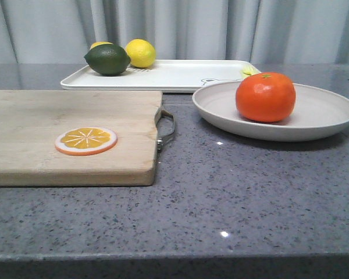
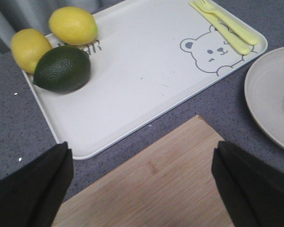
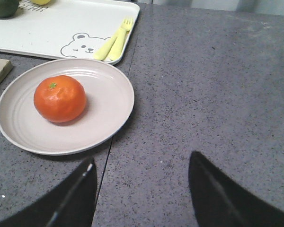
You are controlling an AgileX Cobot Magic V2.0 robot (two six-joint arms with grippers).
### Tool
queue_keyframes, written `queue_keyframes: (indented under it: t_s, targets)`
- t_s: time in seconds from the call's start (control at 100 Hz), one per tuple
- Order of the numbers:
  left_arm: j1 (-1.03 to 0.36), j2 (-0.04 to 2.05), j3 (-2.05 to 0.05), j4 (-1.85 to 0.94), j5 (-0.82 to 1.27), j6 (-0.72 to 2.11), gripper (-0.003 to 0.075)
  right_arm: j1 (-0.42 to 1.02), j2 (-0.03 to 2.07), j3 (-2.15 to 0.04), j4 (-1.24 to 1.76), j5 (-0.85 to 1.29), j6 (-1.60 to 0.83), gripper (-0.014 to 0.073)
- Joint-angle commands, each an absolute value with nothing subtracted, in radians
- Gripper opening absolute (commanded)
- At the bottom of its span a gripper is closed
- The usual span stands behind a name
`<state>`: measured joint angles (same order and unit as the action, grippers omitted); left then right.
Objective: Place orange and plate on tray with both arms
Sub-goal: 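Move the right gripper toward the plate rim farthest from the board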
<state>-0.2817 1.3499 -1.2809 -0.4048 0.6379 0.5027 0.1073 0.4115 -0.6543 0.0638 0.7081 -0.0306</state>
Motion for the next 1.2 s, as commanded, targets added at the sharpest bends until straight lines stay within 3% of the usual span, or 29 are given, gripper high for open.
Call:
queue_keyframes:
  t_s: [0.0,0.29,0.58,0.97,1.19]
  targets:
    - [-0.278,1.221,-1.197,-0.428,0.513,0.505,0.0573,0.107,0.425,-0.686,0.054,0.639,-0.034,0.0442]
    - [-0.278,0.994,-0.885,-0.428,0.395,0.496,0.0565,0.107,0.425,-0.685,0.054,0.64,-0.034,0.0442]
    - [-0.278,0.875,-0.772,-0.428,0.343,0.496,0.0565,0.107,0.461,-0.685,0.065,0.576,-0.034,0.0442]
    - [-0.278,0.874,-0.772,-0.428,0.343,0.496,0.0565,0.107,0.87,-0.692,0.191,0.255,-0.034,0.0442]
    - [-0.278,0.874,-0.772,-0.428,0.343,0.496,0.0565,0.108,1.083,-0.766,0.24,0.215,-0.034,0.0442]
